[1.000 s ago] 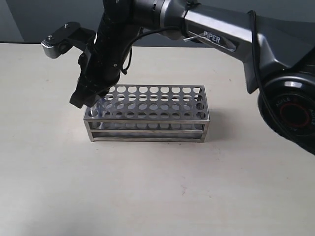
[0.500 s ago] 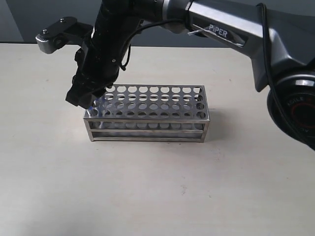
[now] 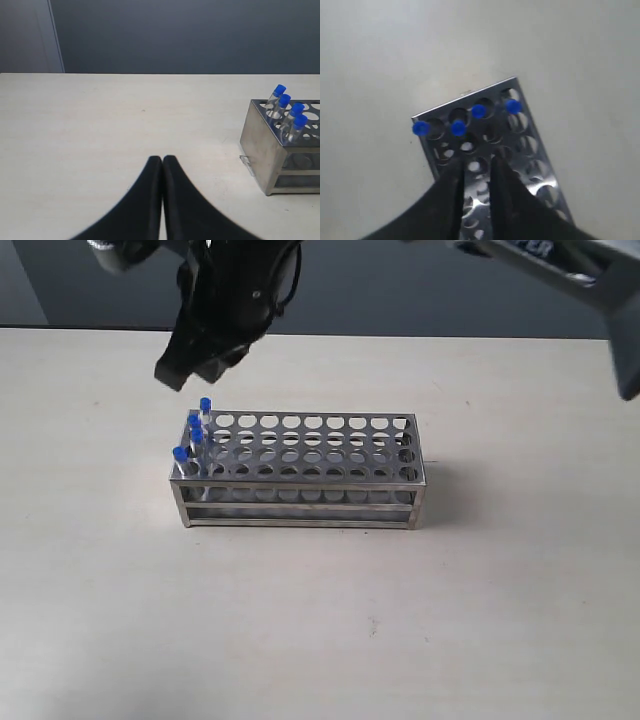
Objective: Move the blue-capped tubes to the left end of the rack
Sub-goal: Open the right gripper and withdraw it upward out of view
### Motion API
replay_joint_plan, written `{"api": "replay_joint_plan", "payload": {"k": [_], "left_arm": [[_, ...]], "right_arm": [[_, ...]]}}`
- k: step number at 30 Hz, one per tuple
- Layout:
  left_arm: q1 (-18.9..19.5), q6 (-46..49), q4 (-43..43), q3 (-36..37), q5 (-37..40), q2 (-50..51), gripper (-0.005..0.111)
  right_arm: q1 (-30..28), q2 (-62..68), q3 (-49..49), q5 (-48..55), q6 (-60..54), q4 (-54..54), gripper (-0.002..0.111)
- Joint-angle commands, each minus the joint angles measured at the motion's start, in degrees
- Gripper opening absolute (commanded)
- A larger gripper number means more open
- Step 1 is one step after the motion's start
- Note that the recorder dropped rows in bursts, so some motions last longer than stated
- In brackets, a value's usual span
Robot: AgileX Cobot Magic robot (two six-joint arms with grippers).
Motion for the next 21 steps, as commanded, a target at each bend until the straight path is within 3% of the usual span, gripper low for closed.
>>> {"api": "replay_joint_plan", "payload": {"k": [1,11,21], "left_arm": [[-0.4,0.0,0.1,-0.2,-0.3,-0.2,0.001],[-0.4,0.0,0.1,-0.2,-0.3,-0.2,0.001],[-0.4,0.0,0.1,-0.2,-0.4,-0.2,0.001]], "right_arm": [[-1.3,-7.1,0.2,-0.1,1.7,-4.3,-0.001],[-5.4,-23.8,2.9,3.4,4.3,-5.9,-0.001],[-5.4,-44.4,25.9,3.4,18.5,-19.5,-0.001]]}}
